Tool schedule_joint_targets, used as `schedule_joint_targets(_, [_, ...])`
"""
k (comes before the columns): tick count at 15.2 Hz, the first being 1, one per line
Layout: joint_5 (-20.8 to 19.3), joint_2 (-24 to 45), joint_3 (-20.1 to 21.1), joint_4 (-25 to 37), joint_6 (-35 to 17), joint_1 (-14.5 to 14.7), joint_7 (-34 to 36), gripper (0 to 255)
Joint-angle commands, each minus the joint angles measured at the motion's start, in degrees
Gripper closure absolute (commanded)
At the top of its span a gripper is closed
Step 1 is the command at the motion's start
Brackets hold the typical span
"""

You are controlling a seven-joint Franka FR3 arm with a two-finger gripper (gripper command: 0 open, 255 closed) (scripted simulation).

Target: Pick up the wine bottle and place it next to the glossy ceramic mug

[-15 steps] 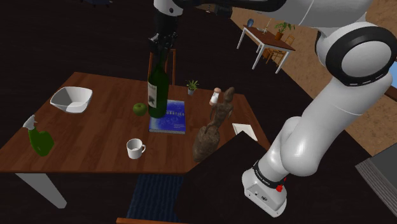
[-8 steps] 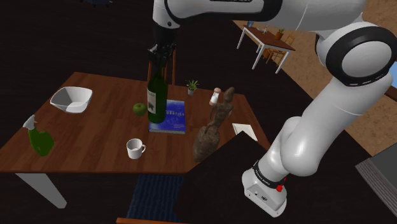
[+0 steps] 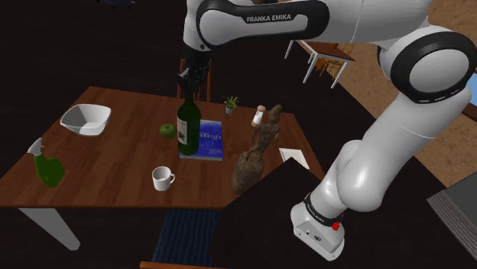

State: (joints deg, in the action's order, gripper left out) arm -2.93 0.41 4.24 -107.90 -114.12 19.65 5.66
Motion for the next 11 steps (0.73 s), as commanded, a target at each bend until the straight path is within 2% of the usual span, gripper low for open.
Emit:
schedule_joint_targets(1, [0.0, 0.1, 0.0, -1.3, -1.5, 0.0, 0.1, 255])
schedule_joint_targets(11, [-0.4, 2.0, 0.0, -6.9, -8.9, 0.0, 0.6, 255])
